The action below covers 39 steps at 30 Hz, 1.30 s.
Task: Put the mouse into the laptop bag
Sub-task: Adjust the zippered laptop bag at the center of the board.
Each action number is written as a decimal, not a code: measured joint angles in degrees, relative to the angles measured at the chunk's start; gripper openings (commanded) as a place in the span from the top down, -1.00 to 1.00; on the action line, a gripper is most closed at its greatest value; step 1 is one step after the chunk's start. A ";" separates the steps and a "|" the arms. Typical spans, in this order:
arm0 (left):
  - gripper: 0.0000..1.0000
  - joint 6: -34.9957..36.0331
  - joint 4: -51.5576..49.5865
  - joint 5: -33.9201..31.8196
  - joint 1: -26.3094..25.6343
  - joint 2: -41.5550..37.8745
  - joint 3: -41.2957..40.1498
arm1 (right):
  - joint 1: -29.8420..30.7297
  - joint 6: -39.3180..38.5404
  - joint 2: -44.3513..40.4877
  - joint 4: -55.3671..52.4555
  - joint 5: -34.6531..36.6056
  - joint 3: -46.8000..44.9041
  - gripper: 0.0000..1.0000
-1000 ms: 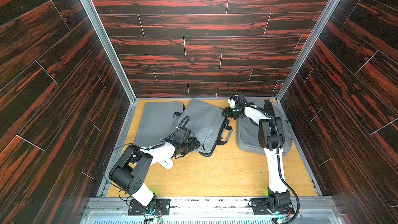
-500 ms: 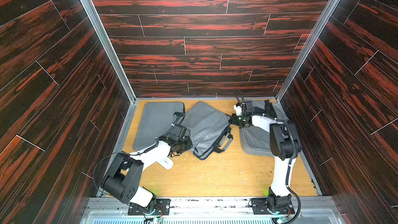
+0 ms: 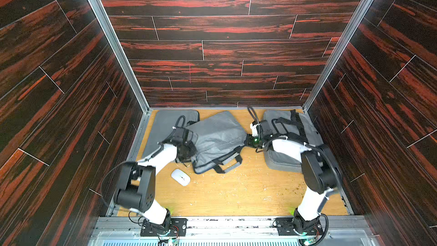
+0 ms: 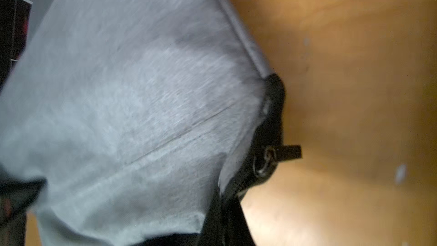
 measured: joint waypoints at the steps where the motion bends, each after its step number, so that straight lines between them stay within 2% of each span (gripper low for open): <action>1: 0.92 0.57 -0.20 0.04 0.42 1.38 1.66 | 1.38 0.72 -1.18 -0.07 1.57 -1.20 1.00; 7: 0.93 3.26 0.33 1.97 1.22 9.92 12.81 | 10.54 3.67 -3.80 -4.98 8.41 -3.93 1.00; 16: 0.92 3.17 2.34 7.28 0.98 17.49 20.37 | 18.34 8.70 -6.56 -7.48 7.89 -6.62 1.00; 17: 0.92 3.19 2.08 7.78 0.94 18.47 21.75 | 18.97 9.16 -6.56 -7.41 7.41 -6.62 0.93; 20: 0.91 3.61 1.60 9.11 0.52 21.46 25.57 | 21.22 10.54 -6.51 -7.15 4.61 -6.49 0.49; 22: 0.90 3.93 1.57 9.73 0.20 23.71 28.74 | 23.78 10.45 -6.51 -7.63 0.09 -6.49 0.23; 23: 0.87 3.98 1.66 10.21 0.09 24.65 29.99 | 24.92 10.14 -6.54 -7.26 -1.44 -6.38 0.16; 26: 0.64 3.91 2.05 11.82 -0.46 27.32 33.53 | 27.47 9.84 -7.85 -6.45 -4.85 -6.40 0.03; 28: 0.16 4.17 2.71 12.24 -1.22 28.15 34.60 | 27.41 10.12 -10.80 -6.91 -5.11 -7.02 -0.04; 31: -0.20 4.31 4.35 11.58 -2.19 28.02 34.67 | 26.91 10.47 -17.27 -8.28 -3.61 -8.76 -0.09; 36: -0.25 4.61 5.05 10.10 -3.32 26.27 33.83 | 25.94 9.84 -26.69 -13.60 2.40 -11.41 -0.17; 39: -0.27 5.29 3.76 9.22 -3.41 23.61 33.31 | 21.77 7.80 -30.32 -16.81 5.88 -11.98 -0.22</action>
